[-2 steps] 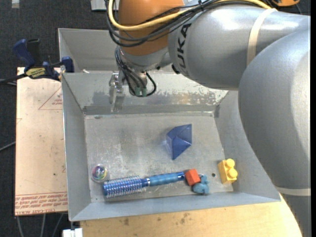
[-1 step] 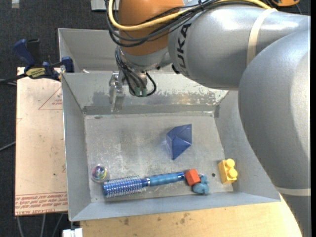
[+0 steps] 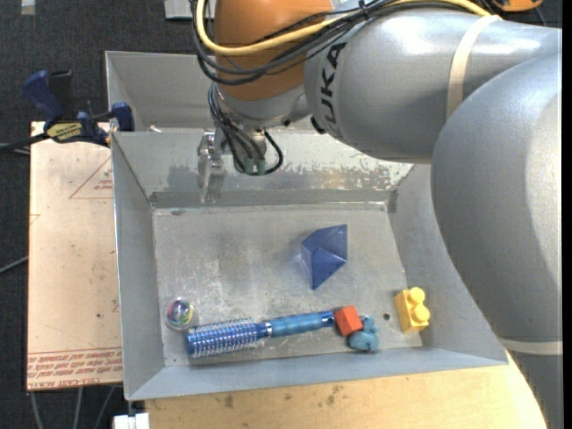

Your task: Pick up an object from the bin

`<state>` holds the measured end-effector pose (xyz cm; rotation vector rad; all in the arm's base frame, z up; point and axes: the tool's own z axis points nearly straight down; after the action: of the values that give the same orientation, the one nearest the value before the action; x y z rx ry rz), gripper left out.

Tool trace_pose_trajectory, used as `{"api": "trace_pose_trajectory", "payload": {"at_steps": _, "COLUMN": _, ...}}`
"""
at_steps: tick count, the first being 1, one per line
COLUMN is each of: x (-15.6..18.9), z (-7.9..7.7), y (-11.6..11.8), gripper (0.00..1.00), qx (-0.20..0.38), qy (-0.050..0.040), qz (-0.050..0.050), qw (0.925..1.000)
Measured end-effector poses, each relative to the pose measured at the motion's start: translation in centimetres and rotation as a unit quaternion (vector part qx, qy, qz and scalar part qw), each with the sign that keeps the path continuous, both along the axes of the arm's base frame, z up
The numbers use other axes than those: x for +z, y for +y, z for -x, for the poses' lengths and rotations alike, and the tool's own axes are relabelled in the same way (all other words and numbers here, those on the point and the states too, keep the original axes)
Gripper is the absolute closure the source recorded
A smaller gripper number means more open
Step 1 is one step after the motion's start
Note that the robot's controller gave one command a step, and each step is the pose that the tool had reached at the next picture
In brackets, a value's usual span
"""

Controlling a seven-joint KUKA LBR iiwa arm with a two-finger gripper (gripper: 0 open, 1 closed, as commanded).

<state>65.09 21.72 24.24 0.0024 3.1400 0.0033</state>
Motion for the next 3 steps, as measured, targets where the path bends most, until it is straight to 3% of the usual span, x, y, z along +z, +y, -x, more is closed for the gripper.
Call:
{"api": "trace_pose_trajectory", "payload": {"at_steps": 1, "x": 0.0, "z": 0.0, "y": 0.0, "gripper": 1.00, "qx": 0.000, "qy": 0.0000, "qz": 0.000, "qw": 1.0000}}
{"api": "trace_pose_trajectory", "payload": {"at_steps": 2, "x": -4.0, "z": 1.6, "y": -3.7, "gripper": 1.00, "qx": 0.144, "qy": 0.0009, "qz": 0.001, "qw": 0.9896}}
{"api": "trace_pose_trajectory", "payload": {"at_steps": 3, "x": -3.9, "z": 1.6, "y": -3.6, "gripper": 1.00, "qx": 0.144, "qy": -0.0006, "qz": 0.000, "qw": 0.9896}}
